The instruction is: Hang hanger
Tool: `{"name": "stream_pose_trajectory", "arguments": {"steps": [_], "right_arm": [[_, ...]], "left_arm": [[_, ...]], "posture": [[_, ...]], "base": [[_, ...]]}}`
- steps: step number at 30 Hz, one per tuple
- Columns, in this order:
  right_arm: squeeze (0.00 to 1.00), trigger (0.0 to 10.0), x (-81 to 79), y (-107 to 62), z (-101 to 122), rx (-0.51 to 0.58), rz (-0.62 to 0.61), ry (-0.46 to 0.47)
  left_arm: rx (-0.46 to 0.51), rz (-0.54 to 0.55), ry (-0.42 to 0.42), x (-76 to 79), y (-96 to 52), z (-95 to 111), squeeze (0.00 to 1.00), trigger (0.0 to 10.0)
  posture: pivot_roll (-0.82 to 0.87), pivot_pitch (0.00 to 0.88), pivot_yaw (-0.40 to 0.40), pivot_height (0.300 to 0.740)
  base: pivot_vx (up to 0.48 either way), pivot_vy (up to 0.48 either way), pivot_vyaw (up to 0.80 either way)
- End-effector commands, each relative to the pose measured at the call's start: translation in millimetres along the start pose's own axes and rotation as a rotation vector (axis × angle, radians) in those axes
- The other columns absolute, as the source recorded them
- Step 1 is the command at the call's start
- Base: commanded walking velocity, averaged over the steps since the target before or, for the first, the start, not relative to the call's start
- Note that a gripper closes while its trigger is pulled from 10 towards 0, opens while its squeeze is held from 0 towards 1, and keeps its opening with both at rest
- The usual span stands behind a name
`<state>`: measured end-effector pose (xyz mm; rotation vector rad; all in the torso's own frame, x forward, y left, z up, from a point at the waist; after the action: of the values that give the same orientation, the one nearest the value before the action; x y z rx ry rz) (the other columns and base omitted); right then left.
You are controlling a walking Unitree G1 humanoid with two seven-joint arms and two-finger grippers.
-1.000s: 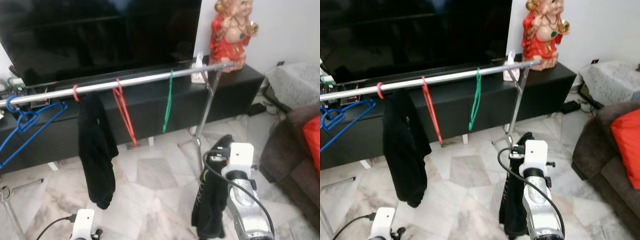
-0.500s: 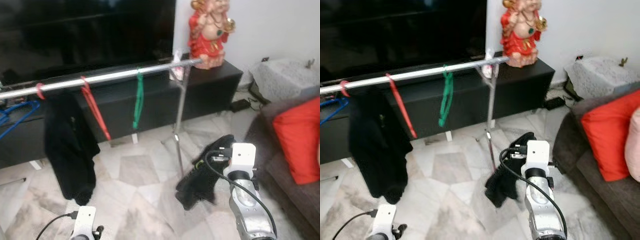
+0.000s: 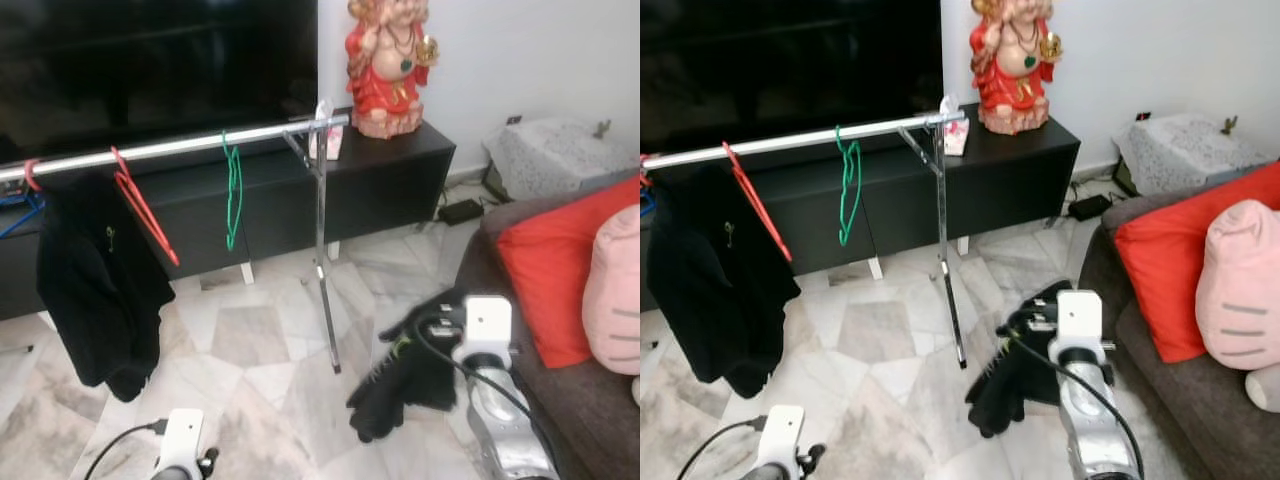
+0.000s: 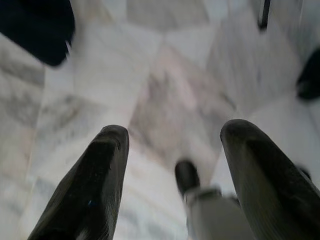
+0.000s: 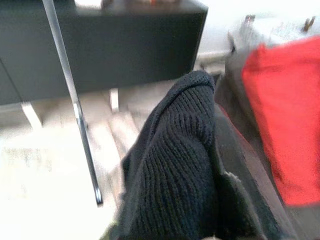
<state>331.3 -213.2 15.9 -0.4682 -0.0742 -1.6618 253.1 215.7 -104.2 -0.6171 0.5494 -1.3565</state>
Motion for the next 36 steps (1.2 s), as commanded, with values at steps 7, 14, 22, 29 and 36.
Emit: {"name": "stream_pose_trajectory", "arguments": {"steps": [7, 14, 22, 29, 36], "right_arm": [[0.0, 10.0, -13.8, -0.2, -36.5, -0.128, 0.078, -0.001], [0.0, 10.0, -27.6, -15.2, -76.1, -0.277, 0.126, 0.066], [0.0, 10.0, -26.9, -15.4, -75.1, -0.252, 0.116, 0.068], [0.0, 10.0, -23.5, -14.2, -70.9, -0.216, 0.093, 0.016], [0.0, 10.0, -25.4, -11.5, -65.3, -0.191, 0.107, -0.013]], "left_arm": [[0.39, 0.004, -0.02, -9.5, -2.4, 99.3, 0.0, 10.0], [0.681, -0.071, -0.014, 14.7, -29.4, 151.9, 0.0, 10.0], [0.758, -0.054, -0.047, 11.8, -55.7, 146.2, 0.0, 10.0], [0.727, -0.07, -0.045, 19.2, -57.2, 140.9, 0.0, 10.0], [0.724, -0.067, -0.053, 18.5, -56.6, 145.2, 0.0, 10.0]], "posture": [[-0.13, 0.0, 0.002, 0.727], [-0.13, 0.0, 0.0, 0.727], [-0.12, 0.0, -0.007, 0.727], [-0.12, 0.0, -0.003, 0.727], [-0.12, 0.0, -0.002, 0.727]], "base": [[0.0, 0.0, 0.0], [0.0, 0.0, 0.0], [0.0, 0.0, 0.0], [0.0, 0.0, 0.07], [0.133, 0.0, 0.66]]}}
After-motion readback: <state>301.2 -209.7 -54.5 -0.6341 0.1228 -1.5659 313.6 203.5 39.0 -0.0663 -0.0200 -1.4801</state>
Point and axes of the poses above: a point about 5 cm out from each wrist's last joint towards the gripper, its own y axis pointing out of the wrist towards the gripper, its own z axis along the axis of the wrist's last joint, x = y × z, the point moved 6 cm from there along y, pointing out of the wrist towards the gripper, and after that the axes turned 10 degrees about -y, right-handed, at the moved point
